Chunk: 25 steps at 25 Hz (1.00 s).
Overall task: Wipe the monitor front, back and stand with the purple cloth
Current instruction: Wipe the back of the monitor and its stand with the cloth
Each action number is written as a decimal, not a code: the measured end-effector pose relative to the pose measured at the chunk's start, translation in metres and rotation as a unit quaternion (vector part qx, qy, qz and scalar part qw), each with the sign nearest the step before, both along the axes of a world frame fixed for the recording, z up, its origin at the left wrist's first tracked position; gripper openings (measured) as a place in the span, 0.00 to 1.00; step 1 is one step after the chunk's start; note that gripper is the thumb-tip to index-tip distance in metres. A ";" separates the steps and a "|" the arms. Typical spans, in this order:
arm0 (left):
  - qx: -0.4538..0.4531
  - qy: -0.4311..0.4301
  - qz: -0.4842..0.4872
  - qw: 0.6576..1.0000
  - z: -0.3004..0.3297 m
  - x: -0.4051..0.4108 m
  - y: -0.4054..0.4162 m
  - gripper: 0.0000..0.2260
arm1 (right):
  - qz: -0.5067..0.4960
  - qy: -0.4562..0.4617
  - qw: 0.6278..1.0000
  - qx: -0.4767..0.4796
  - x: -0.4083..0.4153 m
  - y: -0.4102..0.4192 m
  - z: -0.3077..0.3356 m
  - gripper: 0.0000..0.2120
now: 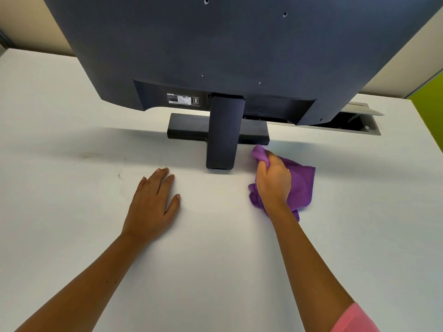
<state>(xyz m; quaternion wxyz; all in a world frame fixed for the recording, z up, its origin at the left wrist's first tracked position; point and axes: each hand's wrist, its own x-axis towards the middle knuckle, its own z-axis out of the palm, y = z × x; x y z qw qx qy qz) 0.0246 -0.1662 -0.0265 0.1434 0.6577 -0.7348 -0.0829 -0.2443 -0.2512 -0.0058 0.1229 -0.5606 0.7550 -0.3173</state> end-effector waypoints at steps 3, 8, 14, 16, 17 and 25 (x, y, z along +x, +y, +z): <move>0.000 -0.001 -0.002 1.000 0.001 0.000 0.000 0.25 | -0.052 -0.103 0.991 -0.064 0.021 0.021 0.008 0.17; -0.002 -0.004 -0.005 1.000 0.001 0.000 -0.001 0.25 | -0.008 -0.113 0.979 -0.172 0.076 0.052 0.008 0.21; -0.003 0.013 0.000 1.000 0.004 0.002 -0.001 0.24 | 0.251 0.159 0.936 -0.186 0.109 0.051 -0.006 0.24; -0.004 0.011 0.009 1.000 0.003 0.012 0.001 0.24 | 0.264 0.205 0.937 -0.099 0.123 0.039 -0.001 0.33; -0.001 0.007 0.006 1.000 0.003 0.020 0.004 0.23 | 0.268 0.225 0.935 -0.054 0.131 0.032 0.005 0.36; -0.004 -0.002 -0.036 0.999 -0.002 0.096 0.038 0.22 | 0.198 0.142 0.968 0.067 0.203 -0.043 0.036 0.26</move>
